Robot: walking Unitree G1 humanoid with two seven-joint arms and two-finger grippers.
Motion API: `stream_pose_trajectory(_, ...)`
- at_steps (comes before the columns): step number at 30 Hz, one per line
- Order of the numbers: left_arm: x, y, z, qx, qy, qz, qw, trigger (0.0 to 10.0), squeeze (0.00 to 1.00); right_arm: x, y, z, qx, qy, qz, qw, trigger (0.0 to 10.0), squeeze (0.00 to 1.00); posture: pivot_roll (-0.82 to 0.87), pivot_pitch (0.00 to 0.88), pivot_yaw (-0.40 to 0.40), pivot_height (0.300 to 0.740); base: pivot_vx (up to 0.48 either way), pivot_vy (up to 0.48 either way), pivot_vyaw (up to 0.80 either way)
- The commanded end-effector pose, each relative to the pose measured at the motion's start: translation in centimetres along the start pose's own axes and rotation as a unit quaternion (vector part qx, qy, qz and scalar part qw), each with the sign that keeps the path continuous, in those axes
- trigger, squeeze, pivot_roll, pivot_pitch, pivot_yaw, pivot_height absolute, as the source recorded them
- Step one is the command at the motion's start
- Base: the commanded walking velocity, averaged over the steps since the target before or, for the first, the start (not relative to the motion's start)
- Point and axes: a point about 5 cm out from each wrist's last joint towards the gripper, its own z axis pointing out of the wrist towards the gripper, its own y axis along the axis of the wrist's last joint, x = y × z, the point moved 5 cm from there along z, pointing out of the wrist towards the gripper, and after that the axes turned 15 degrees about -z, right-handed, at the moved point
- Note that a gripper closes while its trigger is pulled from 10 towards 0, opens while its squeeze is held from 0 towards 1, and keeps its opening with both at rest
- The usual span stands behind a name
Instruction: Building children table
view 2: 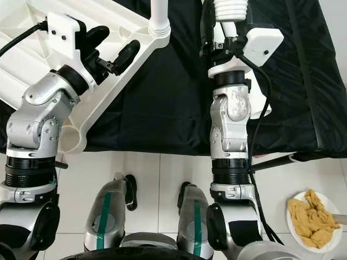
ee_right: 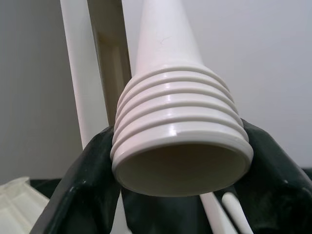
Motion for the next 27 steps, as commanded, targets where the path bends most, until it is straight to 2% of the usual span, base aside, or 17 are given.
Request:
stream_pose_trajectory(1,-0.7,-0.3,0.2,0.017,-0.034,0.000,0.999,10.0,0.00,0.2,1.3,0.4,-0.032,0.000,-0.012,0.999,10.0,0.00,0.08,0.076,0.051,0.740,0.000,0.000,0.00)
stream_pose_trajectory(3,-0.7,-0.3,0.2,0.019,-0.035,0.000,0.999,10.0,0.00,0.3,1.6,0.5,-0.040,0.000,-0.016,0.999,10.0,0.00,0.08,0.076,0.053,0.740,0.000,0.000,0.00)
stream_pose_trajectory(4,-0.8,-0.4,0.2,0.026,-0.040,0.002,0.999,10.0,0.00,0.7,2.6,0.7,-0.068,0.003,-0.044,0.997,10.0,0.00,0.08,0.081,0.071,0.740,0.000,0.000,0.00)
stream_pose_trajectory(9,-0.7,-0.6,0.2,0.036,-0.041,0.002,0.998,10.0,0.00,1.3,3.3,0.7,-0.091,0.011,-0.065,0.994,10.0,0.00,0.08,0.086,0.083,0.740,0.000,0.000,0.00)
stream_pose_trajectory(16,-1.1,-0.7,-0.2,0.050,-0.068,-0.031,0.996,10.0,0.00,3.2,4.4,0.4,-0.132,0.042,-0.088,0.987,10.0,0.00,0.08,0.093,0.101,0.740,0.000,0.000,0.00)
stream_pose_trajectory(18,-1.3,-0.6,-0.3,0.054,-0.081,-0.037,0.995,10.0,0.00,3.5,4.6,0.4,-0.139,0.049,-0.092,0.985,10.0,0.00,0.08,0.092,0.100,0.740,0.000,0.000,0.00)
stream_pose_trajectory(19,-1.6,-0.4,-0.7,0.063,-0.108,-0.039,0.991,10.0,0.00,4.2,4.7,0.2,-0.146,0.065,-0.094,0.983,10.0,0.00,0.09,0.094,0.095,0.740,0.000,0.000,0.00)
stream_pose_trajectory(27,-2.1,-0.3,-2.0,0.088,-0.170,-0.054,0.980,10.0,0.00,5.4,4.4,-0.3,-0.146,0.102,-0.092,0.980,10.0,0.00,0.09,0.095,0.064,0.740,0.000,0.000,0.00)
